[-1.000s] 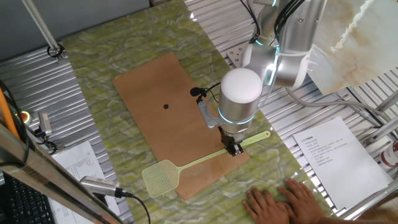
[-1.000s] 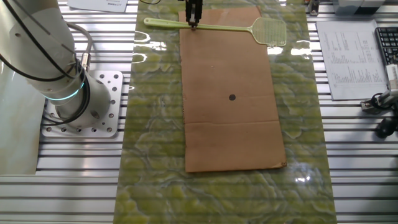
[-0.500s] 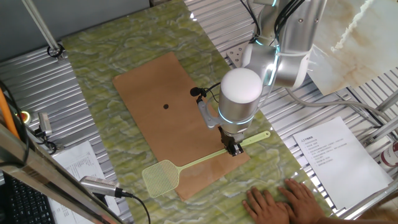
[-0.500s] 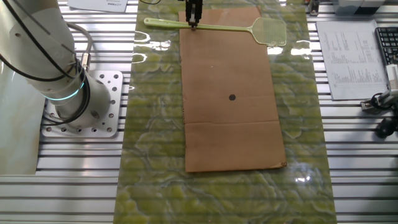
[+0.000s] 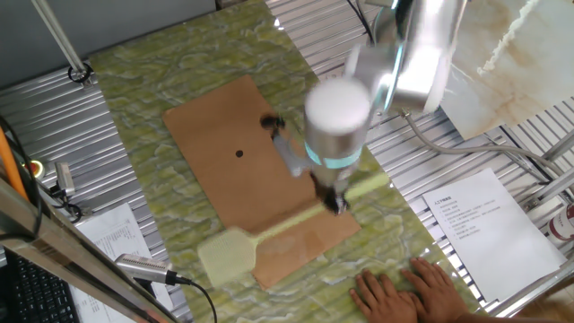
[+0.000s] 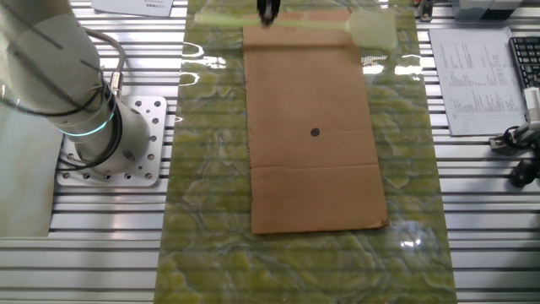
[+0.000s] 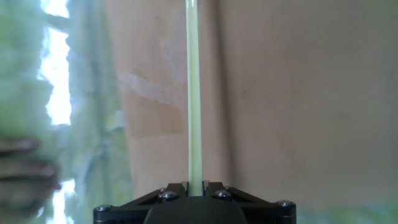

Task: Swat with a flyswatter

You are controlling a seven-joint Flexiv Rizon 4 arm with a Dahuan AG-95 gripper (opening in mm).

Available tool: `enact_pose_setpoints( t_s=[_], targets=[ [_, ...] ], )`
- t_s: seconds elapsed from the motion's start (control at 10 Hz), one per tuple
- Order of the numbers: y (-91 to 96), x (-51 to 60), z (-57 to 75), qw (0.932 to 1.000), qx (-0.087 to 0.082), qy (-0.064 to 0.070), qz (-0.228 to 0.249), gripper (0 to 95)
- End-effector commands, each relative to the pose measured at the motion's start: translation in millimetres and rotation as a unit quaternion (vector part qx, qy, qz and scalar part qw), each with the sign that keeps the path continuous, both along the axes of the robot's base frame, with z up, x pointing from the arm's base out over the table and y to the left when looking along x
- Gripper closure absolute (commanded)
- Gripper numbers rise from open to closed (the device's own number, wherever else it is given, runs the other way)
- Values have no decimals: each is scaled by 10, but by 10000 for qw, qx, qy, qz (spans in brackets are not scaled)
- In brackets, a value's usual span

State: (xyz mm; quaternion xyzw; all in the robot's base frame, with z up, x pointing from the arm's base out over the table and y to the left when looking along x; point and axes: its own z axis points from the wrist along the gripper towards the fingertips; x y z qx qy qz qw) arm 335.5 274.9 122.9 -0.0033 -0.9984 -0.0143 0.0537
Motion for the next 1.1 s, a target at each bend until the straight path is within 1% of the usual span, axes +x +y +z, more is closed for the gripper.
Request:
enact_pose_setpoints(
  t_s=[0.1,0.4,0.5,0.9,1.0,1.1],
  targets=[
    [62,86,-178,9999,-47,-80,-60,950],
    [57,85,-167,9999,-67,-74,-47,950],
    [61,84,-167,9999,-37,-74,-60,950],
    [59,82,-168,9999,-64,-70,-53,950],
    [53,85,-165,9999,-67,-52,-71,950],
    [35,102,-153,9999,-65,1,-85,950]
  ],
)
